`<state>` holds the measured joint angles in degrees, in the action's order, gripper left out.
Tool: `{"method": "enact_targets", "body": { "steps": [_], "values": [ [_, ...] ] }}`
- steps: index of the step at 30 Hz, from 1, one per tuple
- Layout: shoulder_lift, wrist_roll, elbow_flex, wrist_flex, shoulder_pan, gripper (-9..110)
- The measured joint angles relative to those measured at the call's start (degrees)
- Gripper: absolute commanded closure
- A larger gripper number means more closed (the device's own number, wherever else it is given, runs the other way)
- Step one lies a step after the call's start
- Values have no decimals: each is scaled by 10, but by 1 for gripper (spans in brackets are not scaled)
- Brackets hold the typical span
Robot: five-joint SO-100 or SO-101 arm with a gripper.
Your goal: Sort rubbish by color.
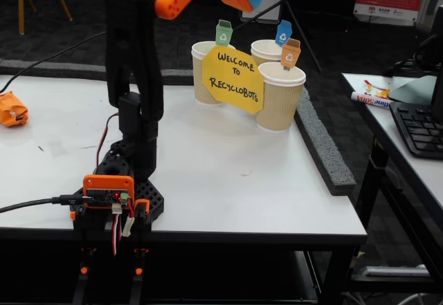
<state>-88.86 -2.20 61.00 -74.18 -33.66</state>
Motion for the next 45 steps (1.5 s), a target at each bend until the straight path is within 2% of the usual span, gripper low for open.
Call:
{"method": "enact_targets", "body": {
  "steps": [18,30,32,37,45],
  "values": [
    [227,0,-253,0,-5,101],
    [290,0,-318,2,-17,100],
    [296,0,-318,9,-19,96],
    [308,0,-318,15,-21,76],
    [325,0,-318,15,-21,69]
  ]
}}
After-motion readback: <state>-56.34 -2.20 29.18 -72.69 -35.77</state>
